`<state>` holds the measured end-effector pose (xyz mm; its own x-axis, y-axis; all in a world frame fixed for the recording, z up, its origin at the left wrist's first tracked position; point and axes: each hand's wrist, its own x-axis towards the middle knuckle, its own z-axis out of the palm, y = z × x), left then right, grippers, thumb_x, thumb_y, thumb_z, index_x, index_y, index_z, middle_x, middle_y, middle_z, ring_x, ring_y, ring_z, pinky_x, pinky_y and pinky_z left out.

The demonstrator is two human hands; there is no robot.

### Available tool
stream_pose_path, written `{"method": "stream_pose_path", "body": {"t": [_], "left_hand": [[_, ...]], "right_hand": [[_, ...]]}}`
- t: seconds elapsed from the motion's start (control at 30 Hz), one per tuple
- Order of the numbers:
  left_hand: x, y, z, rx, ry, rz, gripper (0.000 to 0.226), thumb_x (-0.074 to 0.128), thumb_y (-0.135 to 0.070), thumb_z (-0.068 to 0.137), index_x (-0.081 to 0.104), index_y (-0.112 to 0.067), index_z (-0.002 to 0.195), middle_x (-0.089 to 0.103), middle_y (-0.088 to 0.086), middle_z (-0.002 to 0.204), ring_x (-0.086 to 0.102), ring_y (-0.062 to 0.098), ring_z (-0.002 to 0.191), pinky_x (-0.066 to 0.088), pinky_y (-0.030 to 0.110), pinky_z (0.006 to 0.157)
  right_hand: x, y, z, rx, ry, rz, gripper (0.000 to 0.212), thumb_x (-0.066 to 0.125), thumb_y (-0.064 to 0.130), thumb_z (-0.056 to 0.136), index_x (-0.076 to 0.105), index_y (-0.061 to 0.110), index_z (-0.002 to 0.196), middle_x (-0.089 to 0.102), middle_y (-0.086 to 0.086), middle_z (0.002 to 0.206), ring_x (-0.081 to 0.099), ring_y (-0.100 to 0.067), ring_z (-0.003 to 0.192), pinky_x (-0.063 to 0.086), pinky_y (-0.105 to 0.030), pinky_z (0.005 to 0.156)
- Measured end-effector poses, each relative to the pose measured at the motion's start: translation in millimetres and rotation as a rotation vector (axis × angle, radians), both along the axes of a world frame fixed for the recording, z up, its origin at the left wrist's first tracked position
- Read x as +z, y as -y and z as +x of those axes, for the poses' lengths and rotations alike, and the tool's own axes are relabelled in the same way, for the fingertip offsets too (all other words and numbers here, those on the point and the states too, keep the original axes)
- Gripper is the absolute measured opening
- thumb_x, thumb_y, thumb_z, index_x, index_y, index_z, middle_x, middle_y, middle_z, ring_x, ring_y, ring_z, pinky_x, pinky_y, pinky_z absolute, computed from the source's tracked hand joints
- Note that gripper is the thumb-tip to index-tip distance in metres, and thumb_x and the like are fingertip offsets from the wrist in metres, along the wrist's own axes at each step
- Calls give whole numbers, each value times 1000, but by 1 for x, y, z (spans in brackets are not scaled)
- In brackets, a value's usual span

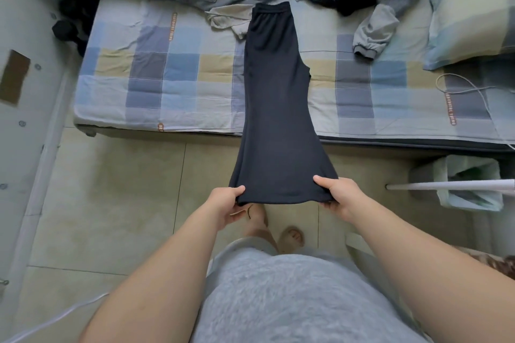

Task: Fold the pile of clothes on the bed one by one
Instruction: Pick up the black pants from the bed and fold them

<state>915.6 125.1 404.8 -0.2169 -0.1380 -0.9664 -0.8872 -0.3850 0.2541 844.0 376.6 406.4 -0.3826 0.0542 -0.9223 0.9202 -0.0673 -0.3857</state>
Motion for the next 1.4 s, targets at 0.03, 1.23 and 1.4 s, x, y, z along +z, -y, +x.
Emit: {"method": "stream_pose_path", "body": {"t": [0.03, 1.23, 1.4], "left_hand": [[0, -6, 11, -12, 8, -2, 13, 60, -18, 101, 58, -11, 112, 70, 6, 102, 70, 21, 84, 56, 36, 80], [-3, 91, -355, 255, -89, 224, 17, 56, -23, 101, 59, -14, 114, 68, 0, 89, 64, 12, 84, 47, 30, 79], [-61, 104, -450, 244, -63, 222, 21, 56, -25, 101, 63, -15, 118, 69, 0, 89, 64, 11, 83, 47, 30, 79]], "right_hand": [[-2, -6, 11, -10, 10, -5, 29, 75, 7, 88, 64, 4, 114, 74, -10, 108, 72, -25, 86, 56, -30, 59], [8, 108, -326, -421, 9, -53, 21, 69, 10, 94, 62, 5, 112, 68, -17, 107, 69, -24, 83, 58, -28, 51], [-51, 123, -412, -471, 27, -37, 17, 65, 12, 96, 61, 7, 112, 69, -13, 94, 70, -20, 76, 56, -27, 48]]}}
